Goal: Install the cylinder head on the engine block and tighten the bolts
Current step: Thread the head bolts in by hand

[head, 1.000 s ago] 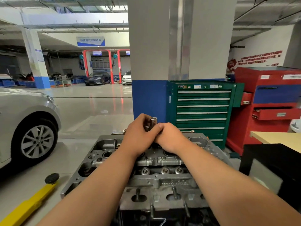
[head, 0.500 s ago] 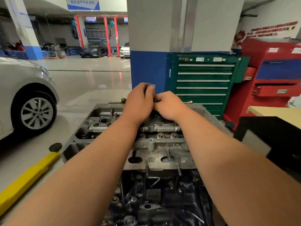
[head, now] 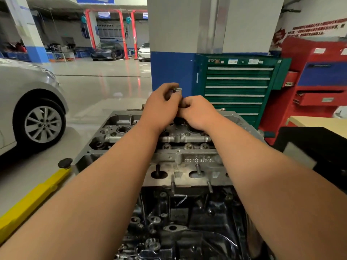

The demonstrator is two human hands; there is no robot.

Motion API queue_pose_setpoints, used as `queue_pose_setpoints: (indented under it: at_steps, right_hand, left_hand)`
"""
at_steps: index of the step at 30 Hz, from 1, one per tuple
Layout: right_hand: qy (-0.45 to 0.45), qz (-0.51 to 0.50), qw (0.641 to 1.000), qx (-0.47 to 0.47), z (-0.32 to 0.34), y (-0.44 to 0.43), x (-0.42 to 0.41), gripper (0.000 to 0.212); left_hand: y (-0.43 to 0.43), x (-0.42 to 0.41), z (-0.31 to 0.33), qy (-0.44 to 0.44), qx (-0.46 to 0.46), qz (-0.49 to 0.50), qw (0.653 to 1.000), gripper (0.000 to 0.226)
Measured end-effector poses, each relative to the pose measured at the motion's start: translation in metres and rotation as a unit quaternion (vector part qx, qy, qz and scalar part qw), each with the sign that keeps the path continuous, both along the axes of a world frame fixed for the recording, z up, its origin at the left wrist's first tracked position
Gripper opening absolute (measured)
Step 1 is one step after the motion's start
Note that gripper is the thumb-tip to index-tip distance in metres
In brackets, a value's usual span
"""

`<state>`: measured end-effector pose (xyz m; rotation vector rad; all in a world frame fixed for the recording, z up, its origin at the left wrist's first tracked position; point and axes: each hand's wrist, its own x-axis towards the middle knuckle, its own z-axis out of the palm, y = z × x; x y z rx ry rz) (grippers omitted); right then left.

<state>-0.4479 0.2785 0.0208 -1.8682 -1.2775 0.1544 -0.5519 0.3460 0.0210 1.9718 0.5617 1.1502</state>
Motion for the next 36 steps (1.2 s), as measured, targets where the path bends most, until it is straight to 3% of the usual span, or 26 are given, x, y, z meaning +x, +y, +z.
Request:
queue_pose_setpoints:
  at_steps: [3,8,14,19,22,27,31,36]
  right_hand:
    - [-0.043,-0.010,0.999,-0.011,0.0011,0.0013,-0.0048,0.013]
    - [0.023,0.024,0.999,0.000,0.0006,-0.0029,-0.0045,0.014]
    - [0.023,0.005,1.000,-0.003,0.0011,-0.0014,0.0003,0.025]
    - [0.010,-0.007,1.000,-0.003,-0.0005,0.0021,-0.0005,0.015]
    - [0.029,0.038,0.999,-0.012,-0.0006,0.0016,-0.0016,0.028]
    - [0.016,0.034,0.999,-0.007,-0.0018,-0.0007,-0.0018,0.010]
    - [-0.021,0.012,1.000,-0.003,-0.0002,0.0000,-0.0051,0.008]
    - [0.006,0.043,0.999,0.000,-0.0003,0.0006,-0.0031,0.012]
  left_hand:
    - [-0.0008,0.0026,-0.0022,0.039,0.025,0.030,0.998,0.029]
    - [0.0045,0.0008,-0.0005,0.026,0.053,0.052,0.997,0.026]
    - [0.0032,0.0023,-0.0008,0.029,0.037,0.036,0.998,0.024]
    - [0.0029,0.0058,-0.0007,0.028,0.040,0.067,0.997,0.029]
    - [0.0067,0.0019,0.0011,0.008,0.045,0.058,0.997,0.020]
    - [0.0014,-0.0031,0.0009,-0.004,-0.015,0.002,1.000,0.041]
    - [0.0008,0.0017,-0.0006,0.007,-0.016,0.026,0.999,0.028]
    - [0.0054,0.0004,0.0025,0.014,0.033,0.037,0.999,0.014]
